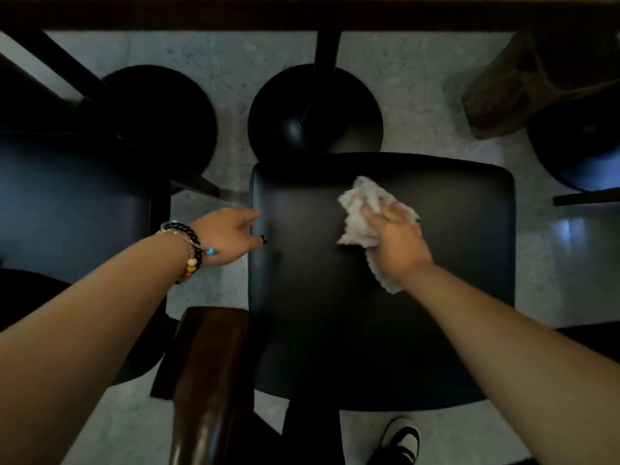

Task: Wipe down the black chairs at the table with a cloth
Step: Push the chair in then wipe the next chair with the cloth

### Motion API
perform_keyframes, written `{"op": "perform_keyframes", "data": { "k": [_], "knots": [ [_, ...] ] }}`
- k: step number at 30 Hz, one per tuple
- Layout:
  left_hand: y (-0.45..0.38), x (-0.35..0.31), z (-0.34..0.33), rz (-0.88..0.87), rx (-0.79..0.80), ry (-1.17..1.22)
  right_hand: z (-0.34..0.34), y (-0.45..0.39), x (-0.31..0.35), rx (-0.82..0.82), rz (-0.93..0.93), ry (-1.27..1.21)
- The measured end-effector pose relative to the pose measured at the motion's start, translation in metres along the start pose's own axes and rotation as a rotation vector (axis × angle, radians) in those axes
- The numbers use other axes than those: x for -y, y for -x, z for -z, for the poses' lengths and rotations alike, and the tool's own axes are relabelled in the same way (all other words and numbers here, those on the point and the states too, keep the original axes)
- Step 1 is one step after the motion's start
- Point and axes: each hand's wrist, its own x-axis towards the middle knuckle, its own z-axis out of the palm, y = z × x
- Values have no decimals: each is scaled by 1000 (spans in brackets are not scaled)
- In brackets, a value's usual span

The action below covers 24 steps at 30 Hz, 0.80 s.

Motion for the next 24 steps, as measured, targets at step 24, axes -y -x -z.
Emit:
{"op": "perform_keyframes", "data": {
  "k": [24],
  "knots": [
    [243,-23,-118,161,-669,321,60,326,148,237,240,-561]
  ]
}}
